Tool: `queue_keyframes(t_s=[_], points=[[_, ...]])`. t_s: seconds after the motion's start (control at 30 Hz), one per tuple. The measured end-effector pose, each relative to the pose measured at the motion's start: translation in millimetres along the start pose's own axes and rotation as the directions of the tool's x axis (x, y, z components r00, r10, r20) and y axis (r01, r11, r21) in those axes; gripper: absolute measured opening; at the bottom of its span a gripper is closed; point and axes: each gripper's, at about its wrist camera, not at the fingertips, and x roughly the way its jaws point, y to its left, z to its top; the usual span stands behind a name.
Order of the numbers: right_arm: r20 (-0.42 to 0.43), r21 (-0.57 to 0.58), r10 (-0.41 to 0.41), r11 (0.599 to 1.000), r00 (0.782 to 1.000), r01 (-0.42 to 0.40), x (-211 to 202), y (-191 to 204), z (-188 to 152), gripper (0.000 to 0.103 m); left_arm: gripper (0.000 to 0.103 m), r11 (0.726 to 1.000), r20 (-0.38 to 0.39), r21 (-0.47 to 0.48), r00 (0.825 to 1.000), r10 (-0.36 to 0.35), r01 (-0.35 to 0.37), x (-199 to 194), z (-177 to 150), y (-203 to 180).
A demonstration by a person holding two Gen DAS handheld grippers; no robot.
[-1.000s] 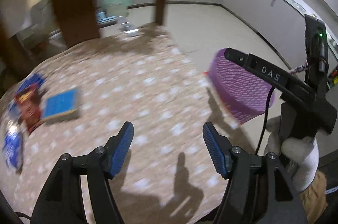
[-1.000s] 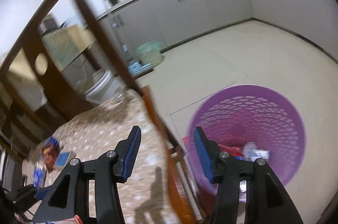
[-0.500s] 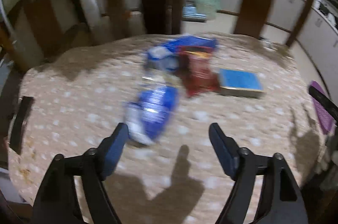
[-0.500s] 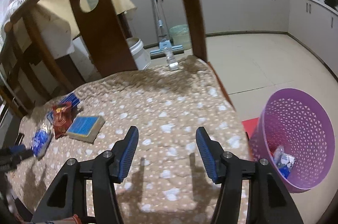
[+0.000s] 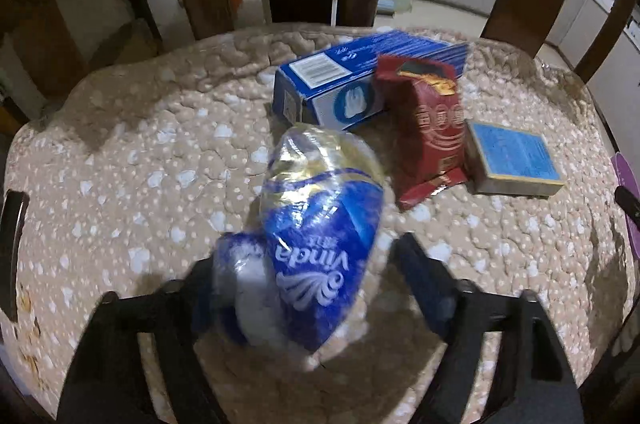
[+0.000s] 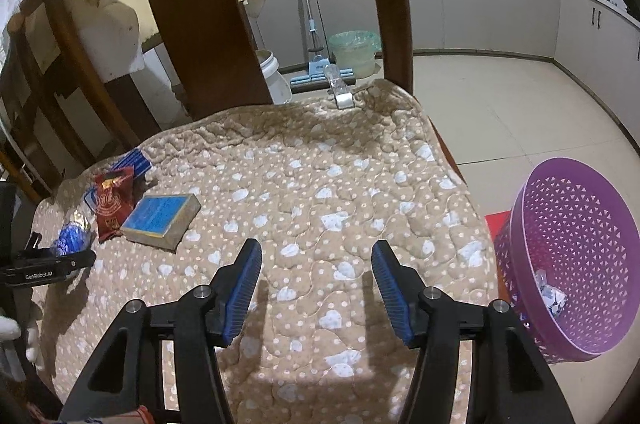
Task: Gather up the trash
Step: 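Grasp the blue Vinda tissue bag with the left tool while the right tool grasps the blue card box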
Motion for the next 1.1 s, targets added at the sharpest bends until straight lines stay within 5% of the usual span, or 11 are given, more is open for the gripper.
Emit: queue_keyframes(t_s=[0.03,0.27,0.37,0.43,0.7,0.83,0.93,1.0,1.1], points=[[-0.001,-0.004,0.002,1.000,1.000,-0.002,0.6,0.8,-1.3,0.062,0.031,1.000,-0.003,-0.014,1.000,-0.018,0.018,-3.8,-2.6,0.0],[-0.031,-0.070,0.022,0.997,0.999,-0.024,6.0,17.8,-12.8,0.064,0.030,0.989,0.043,-0.080,0.992,-0.122,0.126,-35.8,-33.5,8.8],[-0.064,-0.079,0.095,0.992,0.993,-0.100,7.4,29.5,-9.3,0.068,0.030,0.976,0.057,-0.111,0.981,-0.184,0.189,-42.1,-49.8,16.0],[-0.088,-0.080,0.142,0.986,0.986,-0.149,9.1,40.3,-0.8,0.078,0.031,0.970,0.059,-0.122,0.977,-0.204,0.210,-38.9,-60.2,15.9],[-0.168,-0.154,0.196,0.963,0.966,-0.222,54.3,99.3,63.9,0.084,0.031,0.944,0.082,-0.133,0.953,-0.293,0.302,-36.9,-78.1,35.8],[-0.267,-0.157,0.183,0.960,0.946,-0.230,101.0,117.7,82.3,0.084,0.031,0.929,0.097,-0.135,0.938,-0.333,0.344,-40.8,-84.9,47.5],[-0.360,-0.111,0.205,0.959,0.910,-0.260,129.2,123.5,82.1,0.084,0.031,0.913,0.109,-0.148,0.924,-0.367,0.380,-44.4,-89.4,55.9],[-0.404,-0.095,0.253,0.944,0.879,-0.316,130.0,131.3,73.3,0.085,0.031,0.906,0.114,-0.150,0.917,-0.383,0.397,-43.6,-90.2,57.6],[-0.438,-0.154,0.240,0.929,0.866,-0.335,121.5,146.3,58.6,0.088,0.032,0.896,0.120,-0.154,0.908,-0.401,0.416,-42.2,-90.4,59.0]])
